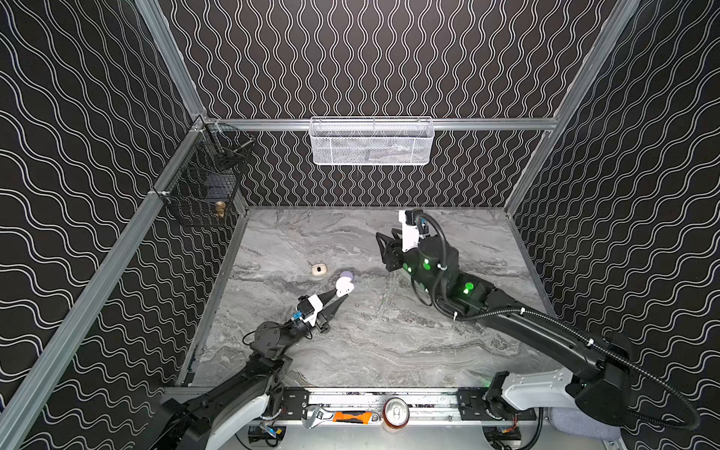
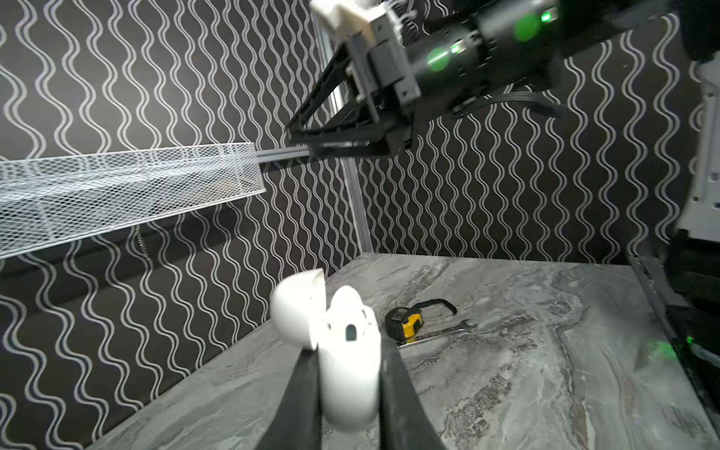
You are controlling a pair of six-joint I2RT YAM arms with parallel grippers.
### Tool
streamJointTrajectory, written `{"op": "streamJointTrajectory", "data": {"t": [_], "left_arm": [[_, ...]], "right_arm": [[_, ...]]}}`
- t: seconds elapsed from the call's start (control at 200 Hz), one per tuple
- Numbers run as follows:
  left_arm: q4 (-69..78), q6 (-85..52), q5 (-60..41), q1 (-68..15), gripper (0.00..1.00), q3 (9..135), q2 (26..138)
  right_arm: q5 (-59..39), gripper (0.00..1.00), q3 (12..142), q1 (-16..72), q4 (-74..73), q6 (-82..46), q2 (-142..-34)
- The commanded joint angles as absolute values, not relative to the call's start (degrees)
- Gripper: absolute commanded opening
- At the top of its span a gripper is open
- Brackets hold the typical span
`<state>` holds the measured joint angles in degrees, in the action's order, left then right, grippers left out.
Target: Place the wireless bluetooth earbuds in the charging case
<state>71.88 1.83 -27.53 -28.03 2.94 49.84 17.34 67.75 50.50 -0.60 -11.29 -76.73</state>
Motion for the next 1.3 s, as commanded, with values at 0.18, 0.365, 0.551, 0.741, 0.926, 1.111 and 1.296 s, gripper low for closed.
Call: {"op": "streamJointTrajectory", "data": {"t": [0.18,0.365,0.551,0.741,0.926,1.111,1.296], "left_arm": [[87.46,-1.55,-38.57,-28.04,0.0,4.42,58.31],[84.19,-1.41,-39.18,-28.08,0.0,5.62,58.37],[79.55,-0.04,-37.82,-28.04,0.0,5.8,56.44],[79.34,-0.09,-35.41,-28.04,0.0,5.66,56.76],[79.25,-0.48,-35.05,-28.03,0.0,5.85,57.56],[68.02,-2.38,-27.02,-28.0,0.0,9.18,57.54],[47.79,-13.75,-2.4,-27.96,0.0,15.75,58.89]], "right_arm": [[-12.48,0.5,69.52,47.08,8.84,-6.09,-82.06],[-16.46,0.48,71.07,51.24,9.43,-3.47,-84.65],[-16.02,0.47,69.66,55.12,8.14,-1.98,-83.44],[-15.95,0.46,64.38,56.6,4.3,-1.39,-77.22],[-15.95,0.46,59.5,56.69,-0.68,-2.05,-71.53],[7.18,0.49,61.08,54.12,6.03,-11.05,-70.07],[18.4,0.57,52.36,43.51,8.15,-22.22,-62.49]]}}
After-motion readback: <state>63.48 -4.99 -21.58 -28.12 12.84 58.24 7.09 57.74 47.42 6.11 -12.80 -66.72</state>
